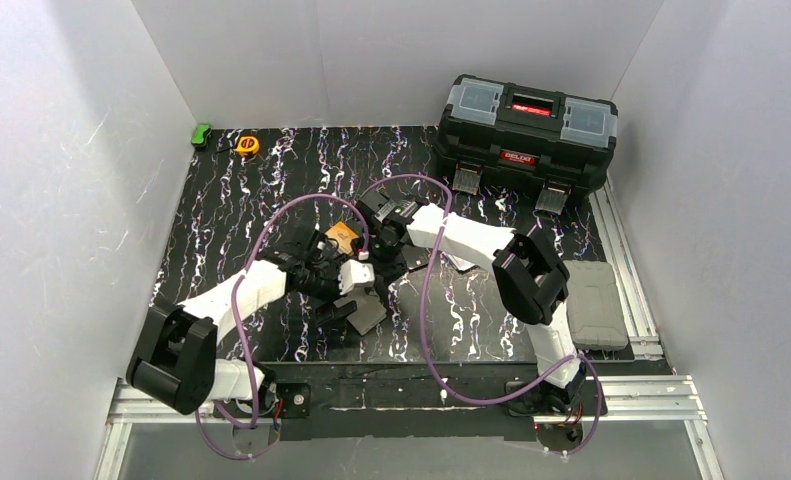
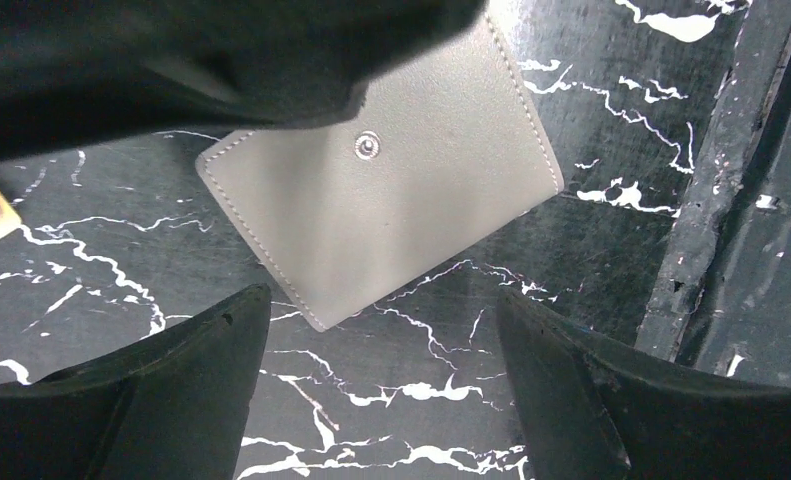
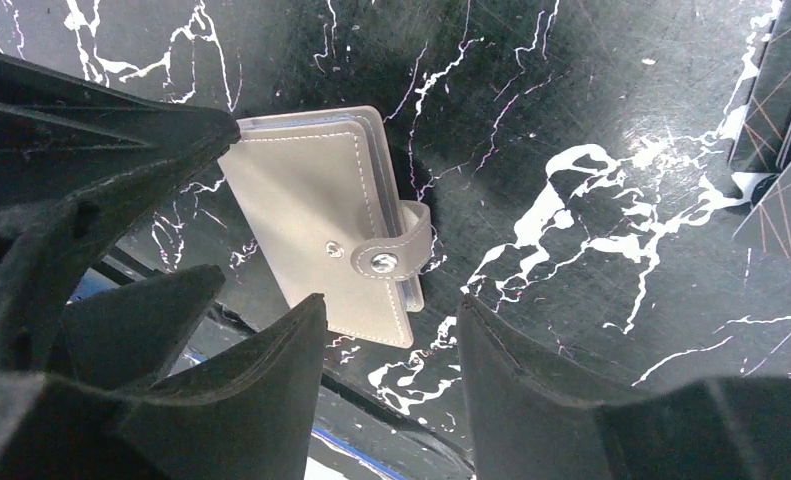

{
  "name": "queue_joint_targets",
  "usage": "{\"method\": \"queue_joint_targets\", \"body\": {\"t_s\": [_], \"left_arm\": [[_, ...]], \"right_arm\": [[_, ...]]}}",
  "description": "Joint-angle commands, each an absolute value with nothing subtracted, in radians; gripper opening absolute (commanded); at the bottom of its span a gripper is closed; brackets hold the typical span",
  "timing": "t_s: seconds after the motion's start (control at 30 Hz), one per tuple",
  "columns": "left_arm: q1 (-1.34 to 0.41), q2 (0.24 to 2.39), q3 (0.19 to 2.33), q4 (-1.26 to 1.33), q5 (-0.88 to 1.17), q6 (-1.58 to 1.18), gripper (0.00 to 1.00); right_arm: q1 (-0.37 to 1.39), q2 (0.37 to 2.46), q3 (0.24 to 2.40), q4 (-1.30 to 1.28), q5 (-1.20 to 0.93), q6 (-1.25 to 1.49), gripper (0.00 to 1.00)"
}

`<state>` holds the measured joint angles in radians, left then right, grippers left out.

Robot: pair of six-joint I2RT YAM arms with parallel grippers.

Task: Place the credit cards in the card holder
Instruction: Close the card holder at the center of the board.

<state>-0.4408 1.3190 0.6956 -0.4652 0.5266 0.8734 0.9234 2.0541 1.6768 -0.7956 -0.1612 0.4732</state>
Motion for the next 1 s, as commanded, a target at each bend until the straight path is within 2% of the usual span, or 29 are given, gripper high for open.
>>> {"method": "queue_joint_targets", "body": {"t_s": [0.0, 0.2, 0.27, 0.47, 0.63, 0.8, 0.97], "left_arm": [[-0.423, 1.268, 0.762, -0.538, 0.544, 0.849, 0.83], [-0.36, 1.237, 0.839, -0.623, 0.575, 0.831, 0.91], [-0.348, 1.218, 0.854, -0.642, 0.56, 0.815, 0.98], [-0.33, 1.133, 0.842, -0.677, 0.432, 0.769, 0.98], [-0.326, 0.979, 0.821, -0.705, 0.345, 0.817, 0.98], [-0.324, 0.911, 0.78, -0.707, 0.366, 0.819, 0.98], [-0.324, 1.023, 0.845, -0.837, 0.511, 0.813, 0.98]], "right_arm": [[0.93, 2.06, 1.706, -0.78, -0.17, 0.51, 0.58], [0.957, 2.099, 1.762, -0.856, -0.089, 0.51, 0.62], [0.965, 2.111, 1.778, -0.878, -0.051, 0.512, 0.63], [0.976, 2.129, 1.8, -0.899, -0.005, 0.52, 0.61], [0.978, 2.145, 1.808, -0.895, 0.036, 0.523, 0.53], [0.982, 2.145, 1.814, -0.879, 0.059, 0.522, 0.47], [0.985, 2.151, 1.847, -0.89, 0.081, 0.518, 0.47]]}}
